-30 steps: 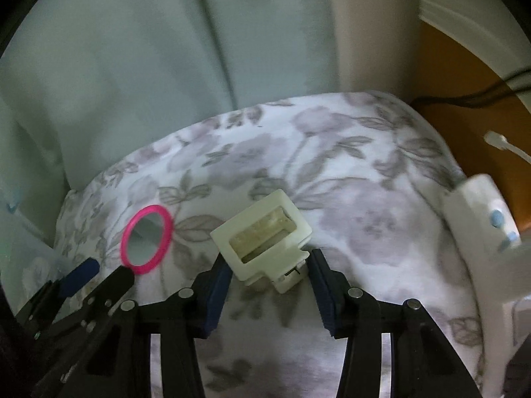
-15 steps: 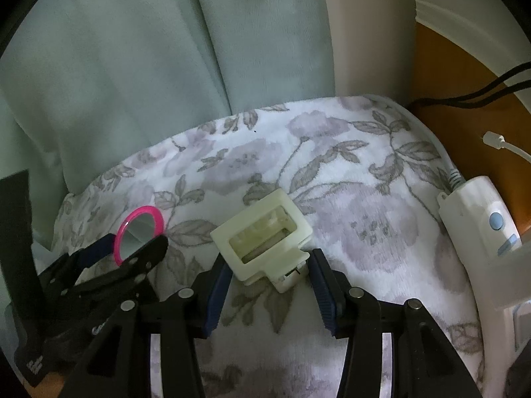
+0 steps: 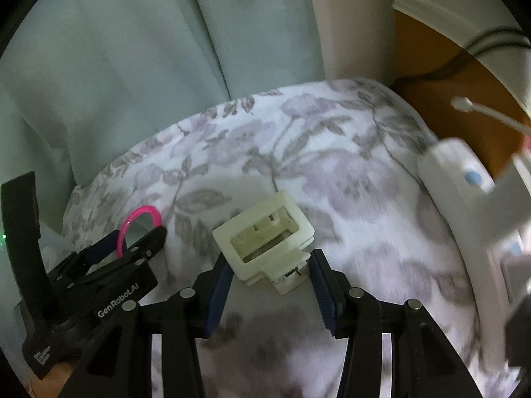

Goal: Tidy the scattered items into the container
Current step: 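Lift the pink mirror with the left gripper while the right releases the cream clip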

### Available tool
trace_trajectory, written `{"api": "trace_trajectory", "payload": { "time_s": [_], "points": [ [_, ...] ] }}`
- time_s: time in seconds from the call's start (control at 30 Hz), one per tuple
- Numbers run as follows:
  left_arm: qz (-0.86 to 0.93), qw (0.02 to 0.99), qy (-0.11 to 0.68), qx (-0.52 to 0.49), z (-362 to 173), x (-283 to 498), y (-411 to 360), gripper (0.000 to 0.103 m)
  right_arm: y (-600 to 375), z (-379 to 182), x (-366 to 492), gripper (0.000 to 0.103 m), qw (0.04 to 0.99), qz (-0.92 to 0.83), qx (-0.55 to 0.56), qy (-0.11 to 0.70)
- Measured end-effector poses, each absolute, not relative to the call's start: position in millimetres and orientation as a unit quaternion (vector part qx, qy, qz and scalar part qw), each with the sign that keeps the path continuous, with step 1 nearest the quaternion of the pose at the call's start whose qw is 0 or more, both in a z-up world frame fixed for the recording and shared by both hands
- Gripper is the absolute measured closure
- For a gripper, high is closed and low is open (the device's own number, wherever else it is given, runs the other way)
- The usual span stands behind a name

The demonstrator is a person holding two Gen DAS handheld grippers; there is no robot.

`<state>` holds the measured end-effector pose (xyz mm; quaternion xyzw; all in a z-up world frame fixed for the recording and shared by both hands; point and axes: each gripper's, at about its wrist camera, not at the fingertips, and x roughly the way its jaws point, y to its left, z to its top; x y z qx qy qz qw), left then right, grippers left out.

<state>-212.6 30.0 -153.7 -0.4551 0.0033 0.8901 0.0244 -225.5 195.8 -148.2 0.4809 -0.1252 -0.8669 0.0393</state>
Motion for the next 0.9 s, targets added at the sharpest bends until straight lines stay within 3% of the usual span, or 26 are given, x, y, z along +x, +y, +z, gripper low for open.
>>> {"api": "trace_trajectory", "payload": {
  "time_s": [0.4, 0.9],
  "points": [
    [0.864, 0.029, 0.002, -0.502, -153, -125, 35, 0.029, 188, -146, -159, 0.053, 0.05, -0.841, 0.519, -0.145],
    [0.878, 0.025, 0.001, -0.479, -109, -65, 26, 0.029, 190, -94, -90, 0.058, 0.066, -0.859, 0.492, -0.125]
  ]
}}
